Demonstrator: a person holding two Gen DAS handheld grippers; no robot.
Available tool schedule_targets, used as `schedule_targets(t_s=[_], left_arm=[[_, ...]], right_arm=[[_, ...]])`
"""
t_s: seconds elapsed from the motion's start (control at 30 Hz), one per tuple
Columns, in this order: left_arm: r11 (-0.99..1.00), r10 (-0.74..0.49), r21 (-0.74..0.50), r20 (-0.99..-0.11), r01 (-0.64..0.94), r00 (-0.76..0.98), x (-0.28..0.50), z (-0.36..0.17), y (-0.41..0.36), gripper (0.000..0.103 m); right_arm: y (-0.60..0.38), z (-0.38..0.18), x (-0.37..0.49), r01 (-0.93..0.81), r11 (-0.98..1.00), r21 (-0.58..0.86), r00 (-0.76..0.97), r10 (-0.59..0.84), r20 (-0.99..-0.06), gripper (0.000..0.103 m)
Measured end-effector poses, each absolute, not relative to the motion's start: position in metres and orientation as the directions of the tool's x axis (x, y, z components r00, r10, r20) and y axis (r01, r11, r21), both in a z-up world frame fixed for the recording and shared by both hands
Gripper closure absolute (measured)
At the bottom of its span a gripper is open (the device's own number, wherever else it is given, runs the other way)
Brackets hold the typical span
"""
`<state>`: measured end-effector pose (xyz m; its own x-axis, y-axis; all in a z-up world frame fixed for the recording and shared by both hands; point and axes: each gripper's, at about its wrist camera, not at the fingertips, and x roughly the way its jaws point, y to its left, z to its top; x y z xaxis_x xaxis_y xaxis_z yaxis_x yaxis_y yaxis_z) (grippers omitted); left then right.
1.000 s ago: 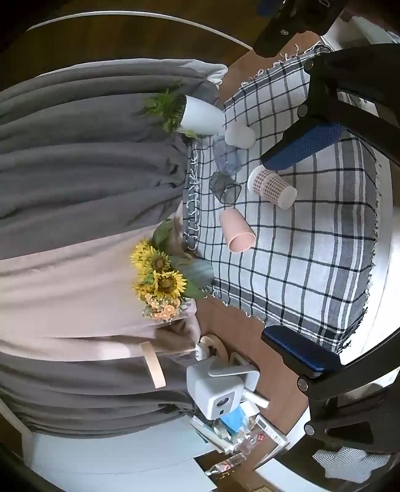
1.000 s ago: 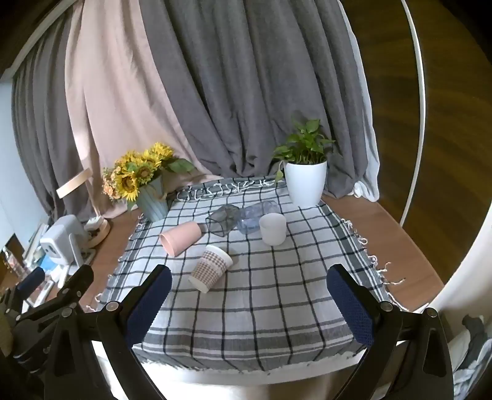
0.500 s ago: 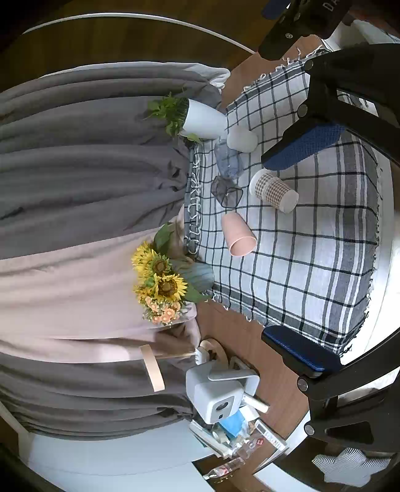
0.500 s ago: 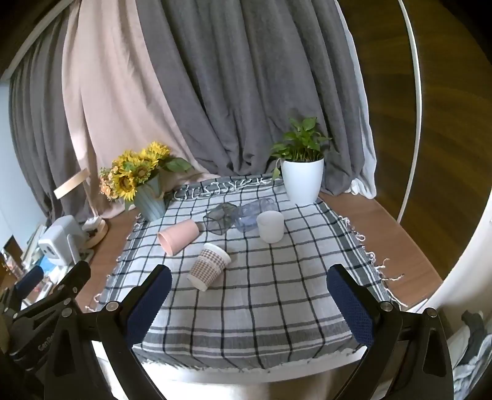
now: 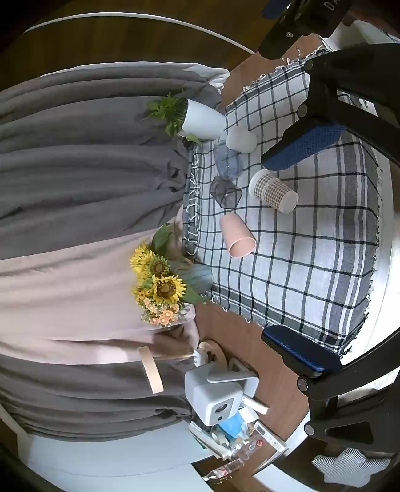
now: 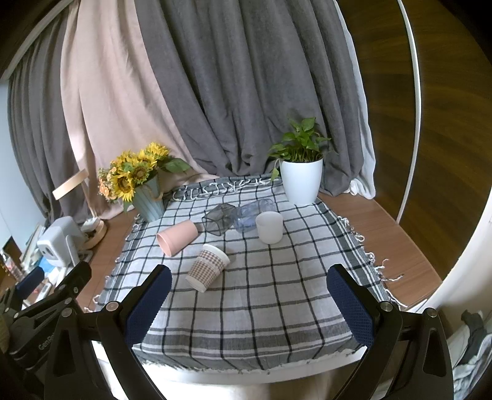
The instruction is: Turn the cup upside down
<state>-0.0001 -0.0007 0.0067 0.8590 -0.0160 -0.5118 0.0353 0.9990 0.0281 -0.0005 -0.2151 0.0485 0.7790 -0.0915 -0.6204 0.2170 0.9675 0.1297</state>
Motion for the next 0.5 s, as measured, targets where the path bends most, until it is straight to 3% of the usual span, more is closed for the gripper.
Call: schedule_targets(t_s=[0.5], left_arm=[[0.999, -0.016, 0.025, -0.514, 0.034, 0.858, 0.0008, 0.0023, 0.0004, 0.0]], right_arm=[[-0.2141, 0.0497, 0.0008, 0.219, 0.967, 0.127, 0.775, -0.093, -0.625, 0.001]])
